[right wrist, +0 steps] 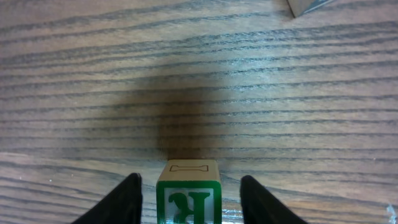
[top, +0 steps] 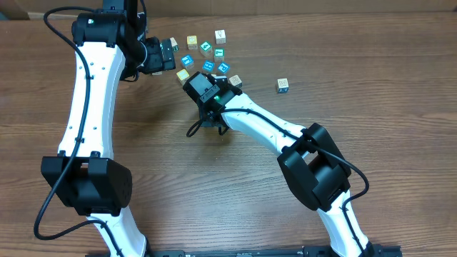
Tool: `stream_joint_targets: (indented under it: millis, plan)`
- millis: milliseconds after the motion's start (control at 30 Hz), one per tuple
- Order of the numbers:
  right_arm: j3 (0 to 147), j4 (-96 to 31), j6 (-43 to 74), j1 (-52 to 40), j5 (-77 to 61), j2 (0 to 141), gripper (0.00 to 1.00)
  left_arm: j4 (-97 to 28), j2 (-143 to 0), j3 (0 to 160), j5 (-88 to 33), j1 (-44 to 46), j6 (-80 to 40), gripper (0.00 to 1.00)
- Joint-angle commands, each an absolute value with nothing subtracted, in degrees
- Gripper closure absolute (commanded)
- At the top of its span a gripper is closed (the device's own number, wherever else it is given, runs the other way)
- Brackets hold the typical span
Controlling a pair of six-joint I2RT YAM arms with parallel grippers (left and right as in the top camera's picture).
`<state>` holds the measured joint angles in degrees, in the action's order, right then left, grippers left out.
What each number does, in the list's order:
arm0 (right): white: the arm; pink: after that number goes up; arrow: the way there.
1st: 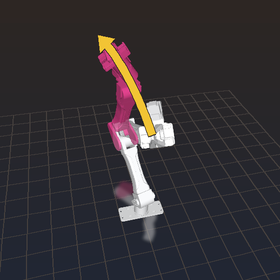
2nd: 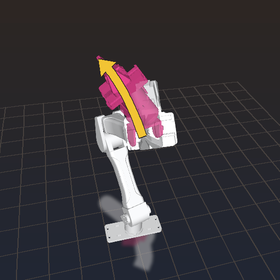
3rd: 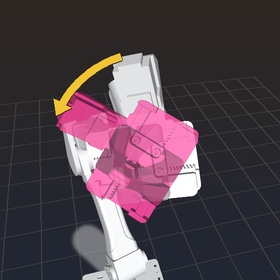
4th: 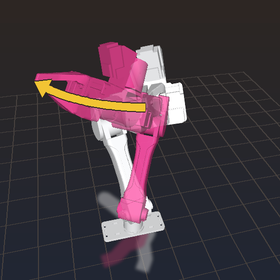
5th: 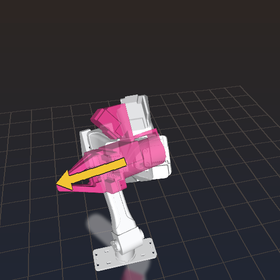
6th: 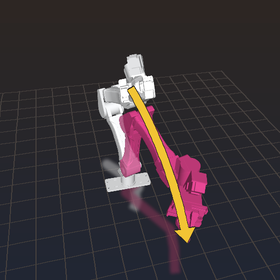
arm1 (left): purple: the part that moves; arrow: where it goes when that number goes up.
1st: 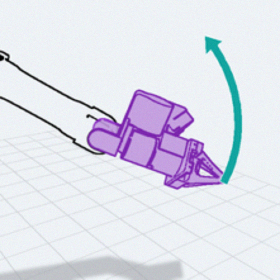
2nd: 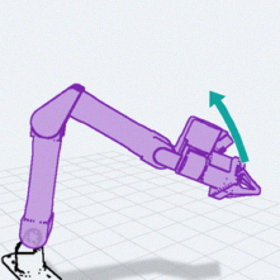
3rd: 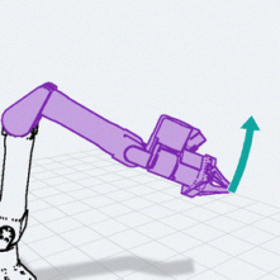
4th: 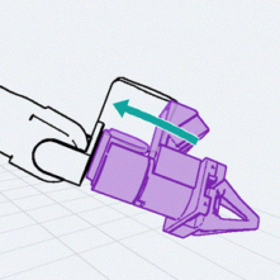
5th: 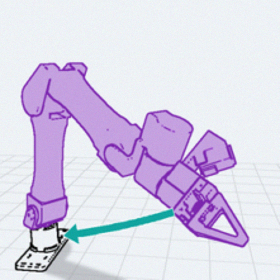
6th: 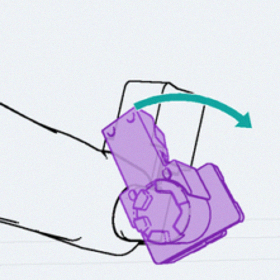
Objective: Form a horizontal line
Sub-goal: 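Lower the green R block onto the table and open the right gripper, then move the right gripper to the pretzel-picture block and grasp it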
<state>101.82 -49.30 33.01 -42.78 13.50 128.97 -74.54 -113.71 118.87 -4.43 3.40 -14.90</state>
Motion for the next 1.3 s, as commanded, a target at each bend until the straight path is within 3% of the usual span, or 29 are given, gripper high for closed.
stream_joint_targets:
  millis: [0, 367, 633, 800, 1267]
  plan:
    - [101.56, -49.06, 33.19, -42.57, 14.17, 129.03, 0.52, -74.54, -113.99, 119.24, -4.03, 3.77, -15.46, 0.00]
    - [118.37, -51.90, 24.99, -36.82, 17.98, 125.36, 0.47, -74.54, -113.99, 119.24, -4.03, 3.79, -15.46, 0.00]
    - [117.54, -50.87, 24.91, -30.85, 17.30, 127.66, 0.39, -74.54, -113.99, 119.24, -4.03, 3.77, -15.46, 0.01]
    - [116.11, -46.61, 12.49, -27.92, 5.43, 133.86, 0.35, -74.54, -113.99, 119.24, -4.03, 3.79, -15.46, 0.00]
    - [115.81, -44.21, 6.98, -27.24, 2.66, 137.95, 0.35, -74.54, -113.99, 119.24, -4.03, 3.77, -15.46, 0.00]
